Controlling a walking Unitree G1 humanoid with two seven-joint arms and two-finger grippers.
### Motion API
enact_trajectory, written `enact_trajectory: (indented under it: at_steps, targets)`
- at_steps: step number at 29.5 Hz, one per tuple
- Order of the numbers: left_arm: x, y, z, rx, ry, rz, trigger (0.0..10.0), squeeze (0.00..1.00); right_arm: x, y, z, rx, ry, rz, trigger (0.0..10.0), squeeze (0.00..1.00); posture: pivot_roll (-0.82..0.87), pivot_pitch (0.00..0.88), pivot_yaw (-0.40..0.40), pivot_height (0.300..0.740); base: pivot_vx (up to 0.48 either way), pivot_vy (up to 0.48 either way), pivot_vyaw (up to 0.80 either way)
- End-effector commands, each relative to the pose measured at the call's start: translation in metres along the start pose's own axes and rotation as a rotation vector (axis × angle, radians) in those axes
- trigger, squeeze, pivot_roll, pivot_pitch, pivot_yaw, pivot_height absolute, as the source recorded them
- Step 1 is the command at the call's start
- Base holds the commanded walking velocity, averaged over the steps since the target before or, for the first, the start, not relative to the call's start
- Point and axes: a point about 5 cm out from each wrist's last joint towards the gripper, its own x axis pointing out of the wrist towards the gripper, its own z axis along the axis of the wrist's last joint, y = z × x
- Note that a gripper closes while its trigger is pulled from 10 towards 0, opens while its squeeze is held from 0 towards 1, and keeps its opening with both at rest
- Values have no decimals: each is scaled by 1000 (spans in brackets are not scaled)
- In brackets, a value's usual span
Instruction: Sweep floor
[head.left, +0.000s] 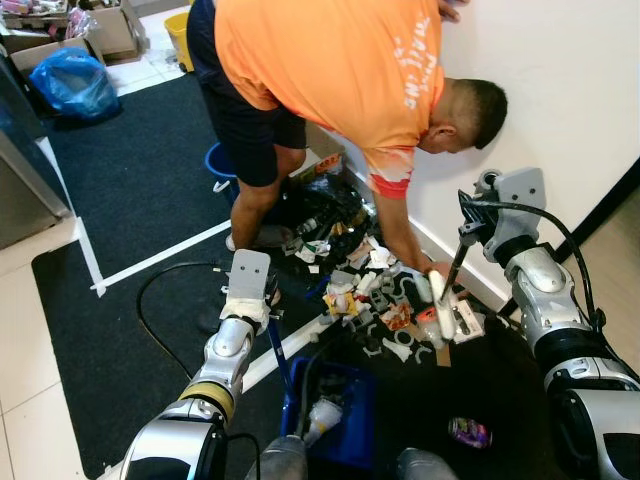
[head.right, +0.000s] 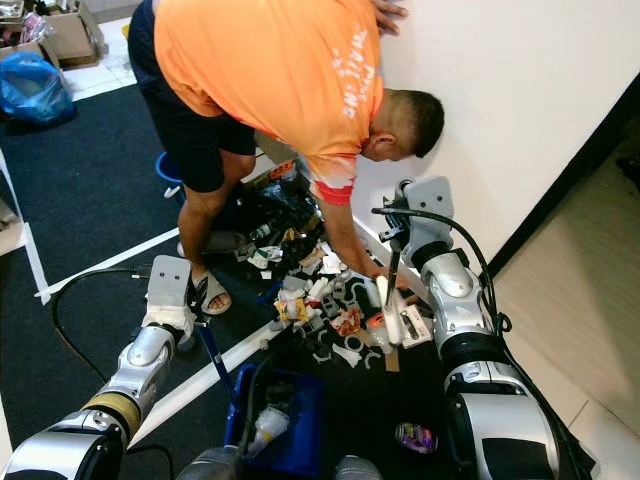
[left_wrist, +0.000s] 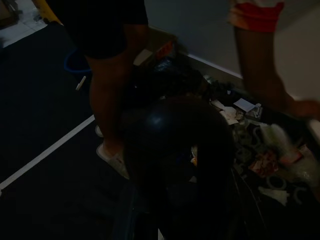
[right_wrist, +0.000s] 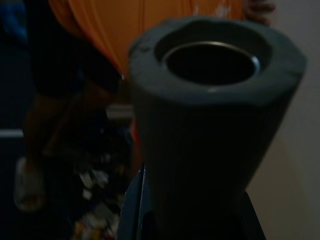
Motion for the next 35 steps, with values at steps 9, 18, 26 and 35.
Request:
enact_trajectory:
  at_steps: [9, 18, 26, 35]
  targets:
    - [-26, -6, -54, 37, 246, -32, 10000, 0, -10, -21, -12, -250, 132, -39, 10000, 0, 118, 49, -48, 740, 0, 0, 0]
    - [-28, -4, -56, 41, 244, -35, 10000, 0, -26, -23, -41, -306, 290, -65, 10000, 0, 120, 58, -45, 740, 0, 0, 0]
    - [-28, -2, -55, 46, 235, -36, 10000, 0, -38, -11, -62, -209, 371, -70, 10000, 0, 125, 79, -36, 740, 0, 0, 0]
    - [-28, -2, -54, 38, 221, -37, 10000, 0, -40, 13, -69, 6, 334, -22, 10000, 0, 126, 84, -35, 740, 0, 0, 0]
